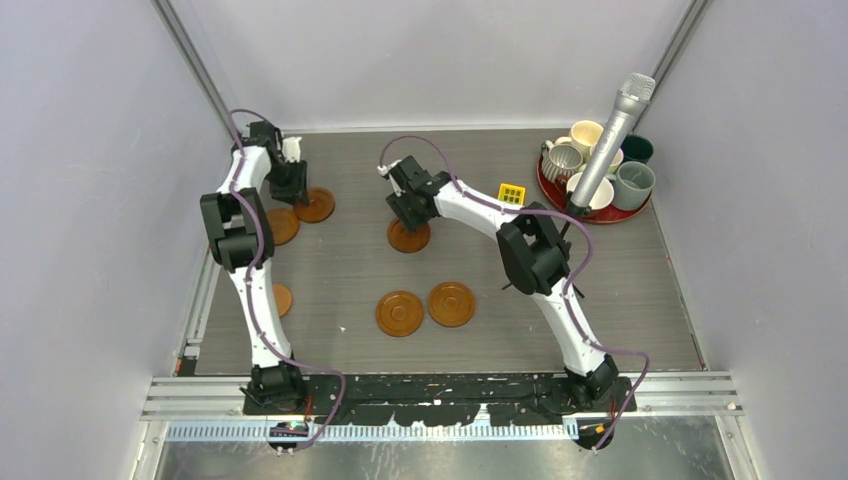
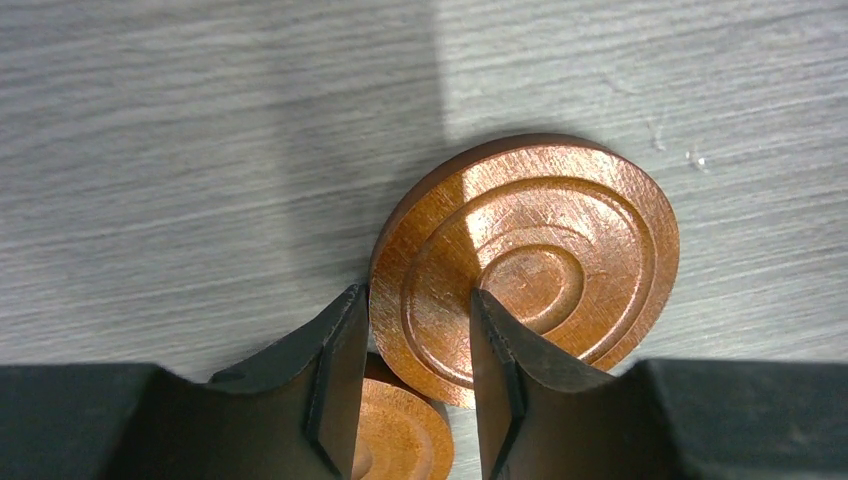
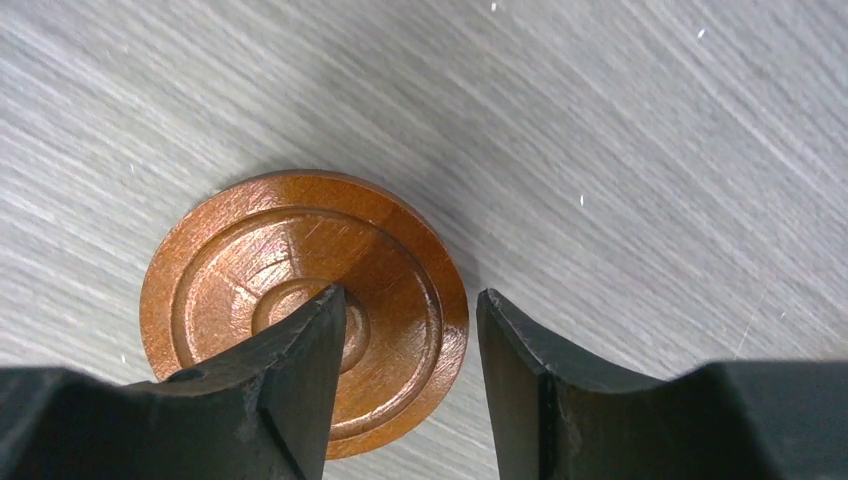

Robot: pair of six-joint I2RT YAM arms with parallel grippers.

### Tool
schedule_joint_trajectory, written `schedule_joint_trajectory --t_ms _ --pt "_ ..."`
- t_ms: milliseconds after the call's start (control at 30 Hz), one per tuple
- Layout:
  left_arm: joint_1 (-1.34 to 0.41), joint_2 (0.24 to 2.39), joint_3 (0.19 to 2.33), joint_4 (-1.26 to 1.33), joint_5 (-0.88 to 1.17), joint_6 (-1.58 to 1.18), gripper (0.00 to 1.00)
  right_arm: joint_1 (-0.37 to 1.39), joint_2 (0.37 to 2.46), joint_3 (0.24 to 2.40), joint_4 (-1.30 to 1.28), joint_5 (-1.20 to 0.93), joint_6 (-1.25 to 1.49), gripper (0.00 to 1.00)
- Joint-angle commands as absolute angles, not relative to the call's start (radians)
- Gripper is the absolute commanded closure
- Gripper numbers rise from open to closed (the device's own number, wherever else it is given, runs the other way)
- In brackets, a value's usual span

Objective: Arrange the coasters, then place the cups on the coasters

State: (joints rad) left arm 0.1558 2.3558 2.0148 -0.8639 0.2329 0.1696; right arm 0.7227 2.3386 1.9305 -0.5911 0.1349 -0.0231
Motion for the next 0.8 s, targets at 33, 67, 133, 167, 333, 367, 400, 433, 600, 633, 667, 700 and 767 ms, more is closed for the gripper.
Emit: schedule_joint_trajectory --t_ms 33,67,133,167,333,367,400,433,600,633,667,700,767 --pt "0.134 2.288 1.939 -0.873 0.256 0.186 0.62 0.72 2.434 2.026 -0.574 0.206 -0.002 0.46" --pt "0.127 2.281 1.931 -0.872 0.257 0.187 0.62 0.718 2.444 2.042 -0.573 0.222 -0.001 0.47" --pt "0.111 2.272 1.916 -0.873 0.256 0.187 0.63 0.715 2.463 2.067 -0.568 0.248 -0.001 0.49" --pt "0.102 2.269 1.91 -0.87 0.255 0.184 0.63 0.711 2.471 2.077 -0.566 0.261 -0.001 0.5" --pt "0.058 2.268 1.897 -0.847 0.258 0.151 0.64 0.679 2.469 2.068 -0.564 0.291 -0.014 0.51" --pt "0.048 2.273 1.901 -0.844 0.256 0.145 0.63 0.669 2.465 2.06 -0.565 0.291 -0.016 0.51" --pt "0.038 2.279 1.91 -0.842 0.254 0.139 0.64 0.658 2.459 2.051 -0.565 0.288 -0.019 0.51" --pt "0.029 2.287 1.921 -0.841 0.249 0.131 0.63 0.646 2.455 2.04 -0.564 0.287 -0.023 0.51" --pt "-0.016 2.339 2.007 -0.84 0.244 0.08 0.63 0.597 2.449 2.03 -0.563 0.292 -0.039 0.52" --pt "-0.029 2.354 2.023 -0.842 0.245 0.075 0.63 0.589 2.45 2.032 -0.563 0.296 -0.041 0.52" --pt "-0.038 2.363 2.037 -0.847 0.245 0.074 0.63 0.584 2.453 2.032 -0.561 0.297 -0.043 0.52" --pt "-0.048 2.37 2.049 -0.852 0.242 0.077 0.62 0.582 2.452 2.033 -0.559 0.296 -0.045 0.52" --pt "-0.067 2.379 2.06 -0.854 0.226 0.083 0.62 0.579 2.449 2.032 -0.558 0.292 -0.049 0.52"
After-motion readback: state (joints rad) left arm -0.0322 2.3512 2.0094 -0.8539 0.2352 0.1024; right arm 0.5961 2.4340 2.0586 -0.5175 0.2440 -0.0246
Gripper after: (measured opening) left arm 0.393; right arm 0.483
